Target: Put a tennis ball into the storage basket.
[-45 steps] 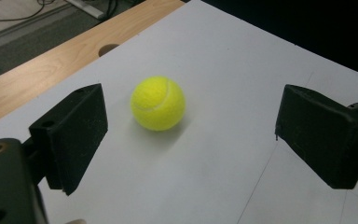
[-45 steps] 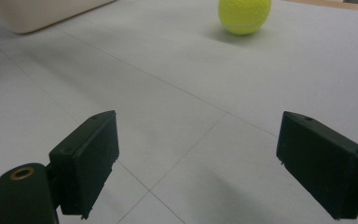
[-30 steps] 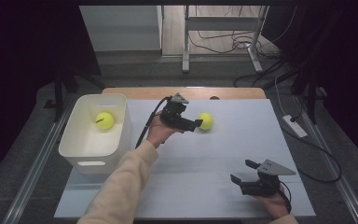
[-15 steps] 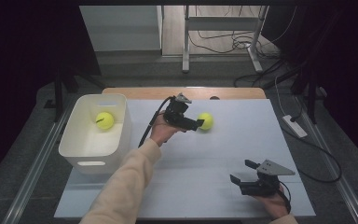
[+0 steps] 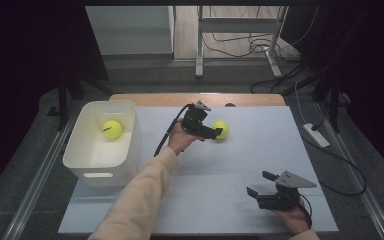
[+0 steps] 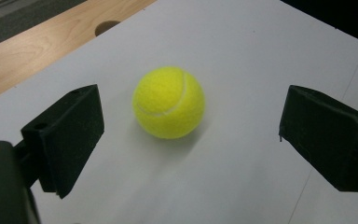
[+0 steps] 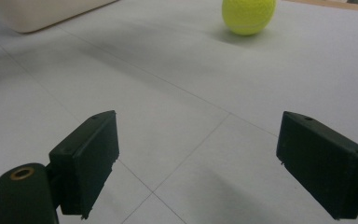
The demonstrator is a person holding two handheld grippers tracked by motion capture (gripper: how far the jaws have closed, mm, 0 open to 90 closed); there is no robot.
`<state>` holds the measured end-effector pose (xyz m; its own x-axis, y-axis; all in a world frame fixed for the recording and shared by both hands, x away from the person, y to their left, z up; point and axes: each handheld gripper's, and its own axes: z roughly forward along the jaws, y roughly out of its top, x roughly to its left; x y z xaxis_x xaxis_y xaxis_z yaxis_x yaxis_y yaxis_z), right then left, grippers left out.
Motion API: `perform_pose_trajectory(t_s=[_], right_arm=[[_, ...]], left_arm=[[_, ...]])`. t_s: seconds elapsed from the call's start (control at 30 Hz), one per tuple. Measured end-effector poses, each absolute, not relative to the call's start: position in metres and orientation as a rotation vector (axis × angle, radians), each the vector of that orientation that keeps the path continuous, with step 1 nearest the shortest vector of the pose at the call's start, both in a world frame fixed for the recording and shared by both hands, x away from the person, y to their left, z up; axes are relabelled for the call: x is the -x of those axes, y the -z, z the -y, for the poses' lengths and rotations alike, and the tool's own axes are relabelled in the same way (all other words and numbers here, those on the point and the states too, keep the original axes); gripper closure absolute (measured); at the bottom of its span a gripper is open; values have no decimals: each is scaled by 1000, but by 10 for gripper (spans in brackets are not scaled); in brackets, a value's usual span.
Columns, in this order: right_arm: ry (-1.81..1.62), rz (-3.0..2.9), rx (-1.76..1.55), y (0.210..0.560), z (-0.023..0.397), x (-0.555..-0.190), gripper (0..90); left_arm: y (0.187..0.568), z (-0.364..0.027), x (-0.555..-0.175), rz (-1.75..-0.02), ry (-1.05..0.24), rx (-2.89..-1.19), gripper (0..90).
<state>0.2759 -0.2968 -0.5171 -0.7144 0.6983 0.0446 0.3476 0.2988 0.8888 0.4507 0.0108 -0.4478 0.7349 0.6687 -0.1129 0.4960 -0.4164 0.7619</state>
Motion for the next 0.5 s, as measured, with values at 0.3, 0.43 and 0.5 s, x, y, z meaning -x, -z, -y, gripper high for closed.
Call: perform_pose_trajectory(t_s=[0.3, 0.43, 0.5], right_arm=[[-1387, -2222, -947, 517, 298, -276, 133], [-1387, -2222, -951, 517, 298, -276, 133], [-1392, -2220, -952, 517, 298, -276, 133]], left_arm=[[454, -3, -457, -881, -252, -2106, 71], [457, -1, -461, -892, -244, -2109, 71], [458, 0, -463, -897, -240, -2110, 71]])
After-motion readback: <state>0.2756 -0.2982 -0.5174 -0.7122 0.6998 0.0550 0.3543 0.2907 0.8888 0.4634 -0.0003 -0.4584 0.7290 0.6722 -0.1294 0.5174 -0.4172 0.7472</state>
